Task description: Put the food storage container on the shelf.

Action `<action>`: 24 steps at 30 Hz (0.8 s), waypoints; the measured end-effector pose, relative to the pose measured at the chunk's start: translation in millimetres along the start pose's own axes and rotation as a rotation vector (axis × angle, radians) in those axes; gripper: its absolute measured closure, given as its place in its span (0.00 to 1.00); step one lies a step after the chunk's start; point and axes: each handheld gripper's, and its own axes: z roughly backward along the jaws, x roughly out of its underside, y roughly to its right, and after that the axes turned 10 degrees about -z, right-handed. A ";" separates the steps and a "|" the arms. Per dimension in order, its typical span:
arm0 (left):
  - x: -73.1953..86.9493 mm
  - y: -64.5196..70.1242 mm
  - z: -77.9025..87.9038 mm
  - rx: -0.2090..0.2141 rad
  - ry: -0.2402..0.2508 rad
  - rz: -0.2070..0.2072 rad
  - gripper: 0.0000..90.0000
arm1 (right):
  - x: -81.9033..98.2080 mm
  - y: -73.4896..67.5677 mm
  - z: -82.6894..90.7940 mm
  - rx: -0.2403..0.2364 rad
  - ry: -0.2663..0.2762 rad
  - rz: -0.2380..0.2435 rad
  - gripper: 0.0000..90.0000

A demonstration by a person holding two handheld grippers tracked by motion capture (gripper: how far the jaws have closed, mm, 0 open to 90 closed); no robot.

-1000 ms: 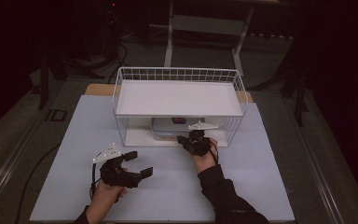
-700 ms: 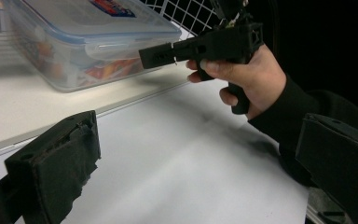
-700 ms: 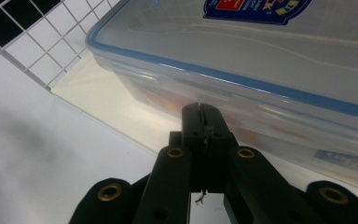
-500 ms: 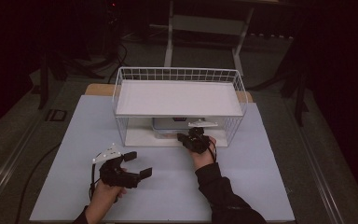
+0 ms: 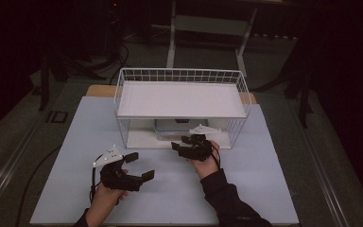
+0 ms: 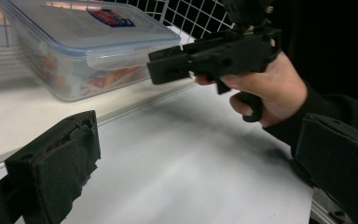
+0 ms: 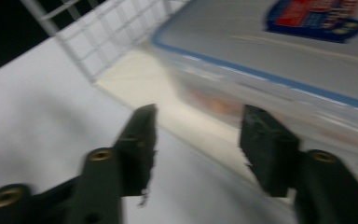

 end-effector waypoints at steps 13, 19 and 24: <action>-7.1 8.3 3.1 0.024 -0.002 -0.025 0.00 | 11.2 -0.9 30.5 -0.126 0.015 -0.020 0.22; -3.6 12.5 7.2 0.023 -0.012 -0.040 0.00 | 24.5 -2.6 50.4 -0.134 0.028 -0.007 0.22; -2.7 14.9 12.1 0.021 -0.017 -0.051 0.00 | 36.9 -0.4 66.1 -0.140 0.028 0.003 0.22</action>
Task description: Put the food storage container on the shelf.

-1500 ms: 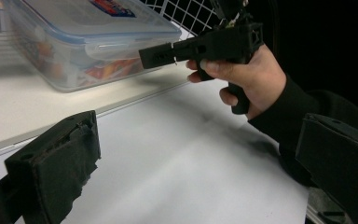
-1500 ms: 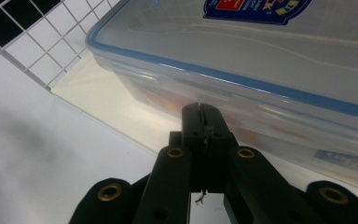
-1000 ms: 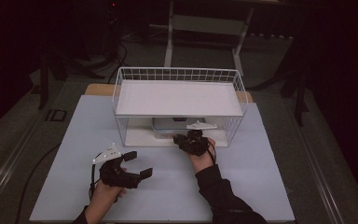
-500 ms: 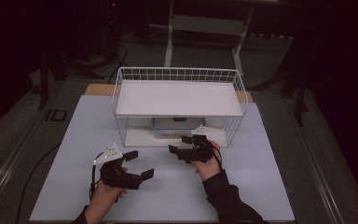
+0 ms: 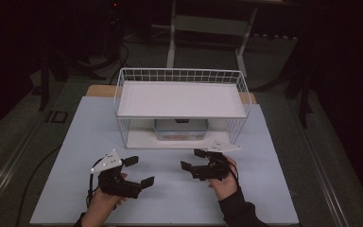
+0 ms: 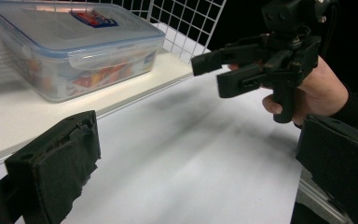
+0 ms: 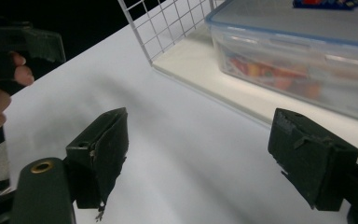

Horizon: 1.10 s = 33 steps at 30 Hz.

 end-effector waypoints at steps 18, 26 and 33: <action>15.8 -1.1 14.2 -0.003 -0.027 -0.004 0.00 | 33.5 -1.7 46.2 0.054 0.019 0.037 0.22; 24.3 -0.7 13.4 -0.003 -0.042 -0.010 0.00 | 45.6 0.2 63.0 0.079 0.019 0.035 0.22; 28.6 1.0 8.0 0.010 -0.058 -0.020 0.00 | 57.4 8.9 73.8 0.126 0.002 0.044 0.22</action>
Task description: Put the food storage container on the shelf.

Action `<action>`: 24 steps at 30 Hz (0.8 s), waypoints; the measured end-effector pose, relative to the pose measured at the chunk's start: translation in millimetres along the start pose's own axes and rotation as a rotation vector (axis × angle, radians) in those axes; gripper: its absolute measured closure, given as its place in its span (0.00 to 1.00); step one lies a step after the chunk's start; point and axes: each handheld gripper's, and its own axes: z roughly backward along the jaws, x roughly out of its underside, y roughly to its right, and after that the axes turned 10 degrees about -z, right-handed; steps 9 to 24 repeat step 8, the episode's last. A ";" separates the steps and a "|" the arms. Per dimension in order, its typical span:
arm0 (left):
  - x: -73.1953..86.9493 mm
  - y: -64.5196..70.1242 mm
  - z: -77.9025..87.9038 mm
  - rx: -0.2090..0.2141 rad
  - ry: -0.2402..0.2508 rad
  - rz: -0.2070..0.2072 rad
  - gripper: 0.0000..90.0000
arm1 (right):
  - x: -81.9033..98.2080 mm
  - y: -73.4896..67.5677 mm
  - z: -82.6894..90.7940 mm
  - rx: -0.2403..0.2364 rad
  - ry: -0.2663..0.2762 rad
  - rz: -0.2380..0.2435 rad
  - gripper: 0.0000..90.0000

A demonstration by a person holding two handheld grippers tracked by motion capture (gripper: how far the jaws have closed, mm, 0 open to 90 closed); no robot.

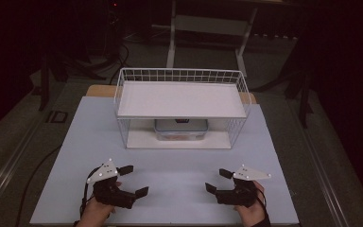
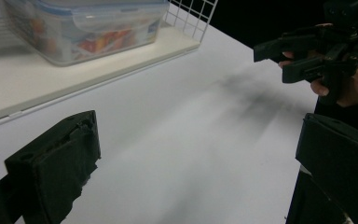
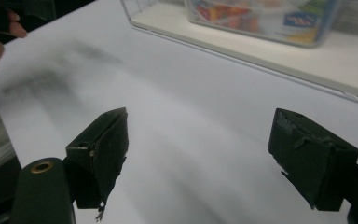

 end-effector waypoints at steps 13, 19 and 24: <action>1.6 -0.4 -1.8 0.004 -0.002 0.002 0.00 | 3.9 8.9 3.8 0.006 -0.001 -0.022 0.22; 1.6 -0.4 -1.8 0.004 -0.002 0.002 0.00 | 3.9 8.9 3.8 0.006 -0.001 -0.022 0.22; 1.6 -0.4 -1.8 0.004 -0.002 0.002 0.00 | 3.9 8.9 3.8 0.006 -0.001 -0.022 0.22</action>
